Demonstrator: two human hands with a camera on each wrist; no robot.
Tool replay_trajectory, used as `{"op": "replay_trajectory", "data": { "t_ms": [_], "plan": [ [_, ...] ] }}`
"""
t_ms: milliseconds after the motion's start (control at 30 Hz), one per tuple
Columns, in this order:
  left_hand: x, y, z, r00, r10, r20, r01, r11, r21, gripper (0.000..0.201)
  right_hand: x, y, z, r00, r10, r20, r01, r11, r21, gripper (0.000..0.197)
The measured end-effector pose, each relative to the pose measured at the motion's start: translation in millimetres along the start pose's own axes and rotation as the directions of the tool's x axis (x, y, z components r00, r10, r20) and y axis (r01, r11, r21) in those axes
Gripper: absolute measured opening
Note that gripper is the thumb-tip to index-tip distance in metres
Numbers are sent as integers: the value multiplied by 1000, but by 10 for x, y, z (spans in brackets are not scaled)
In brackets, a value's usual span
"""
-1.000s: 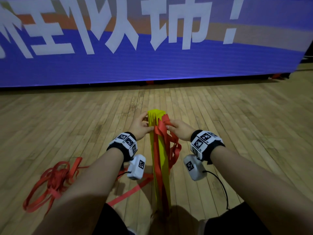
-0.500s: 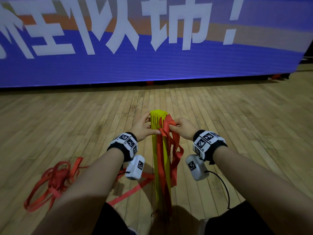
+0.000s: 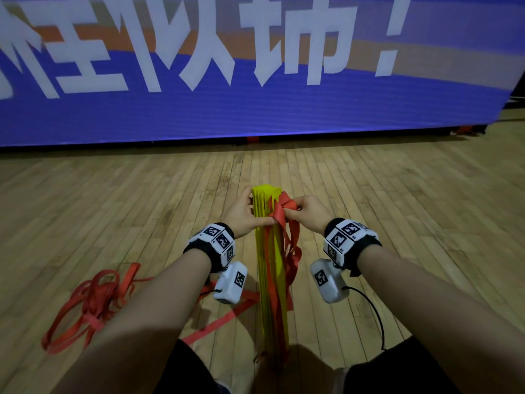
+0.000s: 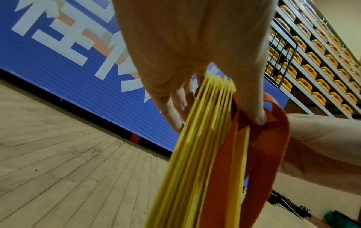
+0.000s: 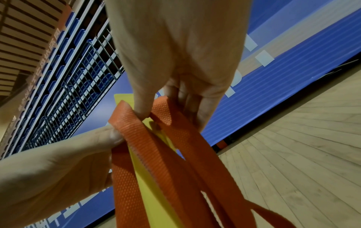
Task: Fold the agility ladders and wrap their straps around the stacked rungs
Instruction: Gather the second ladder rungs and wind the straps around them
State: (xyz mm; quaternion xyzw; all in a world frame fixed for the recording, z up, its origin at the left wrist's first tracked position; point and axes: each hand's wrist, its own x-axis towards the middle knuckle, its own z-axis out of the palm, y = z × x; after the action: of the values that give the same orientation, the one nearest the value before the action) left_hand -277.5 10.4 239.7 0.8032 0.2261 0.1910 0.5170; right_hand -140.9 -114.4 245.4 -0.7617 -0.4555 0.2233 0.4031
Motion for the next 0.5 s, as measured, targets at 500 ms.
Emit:
{"op": "replay_trajectory", "data": {
  "t_ms": [500],
  "plan": [
    [-19, 36, 83, 999, 26, -44, -28, 998, -48, 57, -48, -72, -52, 1000, -12, -26, 17, 986, 167, 9]
  ]
}}
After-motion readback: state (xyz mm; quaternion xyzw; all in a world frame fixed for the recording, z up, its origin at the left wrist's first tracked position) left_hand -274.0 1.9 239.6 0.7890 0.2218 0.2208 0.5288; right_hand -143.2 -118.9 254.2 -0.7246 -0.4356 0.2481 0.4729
